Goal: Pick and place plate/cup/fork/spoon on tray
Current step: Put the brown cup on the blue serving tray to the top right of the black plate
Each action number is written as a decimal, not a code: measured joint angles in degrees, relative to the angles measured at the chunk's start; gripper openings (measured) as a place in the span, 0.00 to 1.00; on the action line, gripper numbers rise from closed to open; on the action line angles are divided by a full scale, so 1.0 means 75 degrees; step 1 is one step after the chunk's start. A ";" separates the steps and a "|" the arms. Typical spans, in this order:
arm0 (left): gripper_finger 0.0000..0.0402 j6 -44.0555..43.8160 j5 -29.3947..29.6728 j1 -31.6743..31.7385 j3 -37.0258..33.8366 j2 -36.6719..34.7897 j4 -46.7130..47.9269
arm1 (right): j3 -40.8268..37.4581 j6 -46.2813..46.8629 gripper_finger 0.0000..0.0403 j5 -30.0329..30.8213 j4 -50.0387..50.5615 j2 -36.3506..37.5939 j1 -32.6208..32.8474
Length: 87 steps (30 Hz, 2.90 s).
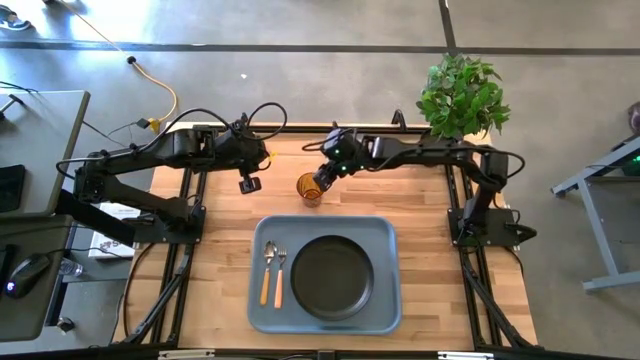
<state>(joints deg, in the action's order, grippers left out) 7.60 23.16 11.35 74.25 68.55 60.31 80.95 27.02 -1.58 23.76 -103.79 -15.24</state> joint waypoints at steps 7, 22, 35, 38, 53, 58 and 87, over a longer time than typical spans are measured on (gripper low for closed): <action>0.21 -0.0010 -0.0006 0.0000 -0.0002 0.0003 -0.0028 | 0.0000 0.0019 0.36 0.0020 0.0125 -0.0228 0.0111; 0.21 -0.0026 -0.0023 0.0000 -0.0002 0.0006 -0.0037 | -0.0003 0.0381 0.34 0.0382 0.0439 -0.0610 0.0241; 0.21 -0.0074 -0.0041 0.0000 -0.0002 0.0006 -0.0043 | 0.0000 0.0881 0.08 0.0393 0.0515 -0.0679 0.0241; 0.21 -0.0074 -0.0041 0.0000 -0.0002 0.0006 -0.0043 | -0.0003 0.0867 0.02 0.0388 0.0529 -0.0679 0.0241; 0.21 -0.0074 -0.0041 0.0000 -0.0002 0.0006 -0.0040 | -0.0001 0.0729 0.00 0.0365 0.0529 -0.0679 0.0238; 0.21 -0.0074 -0.0041 0.0000 -0.0002 0.0006 -0.0040 | -0.0001 0.0709 0.00 0.0344 0.0529 -0.0679 0.0238; 0.21 -0.0062 -0.0039 0.0000 -0.0002 0.0006 -0.0024 | -0.0001 0.0731 0.00 0.0554 0.0670 0.0023 0.0247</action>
<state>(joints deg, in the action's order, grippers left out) 7.14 22.86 11.35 74.24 68.60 60.13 80.94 32.51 2.57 28.78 -103.62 -13.39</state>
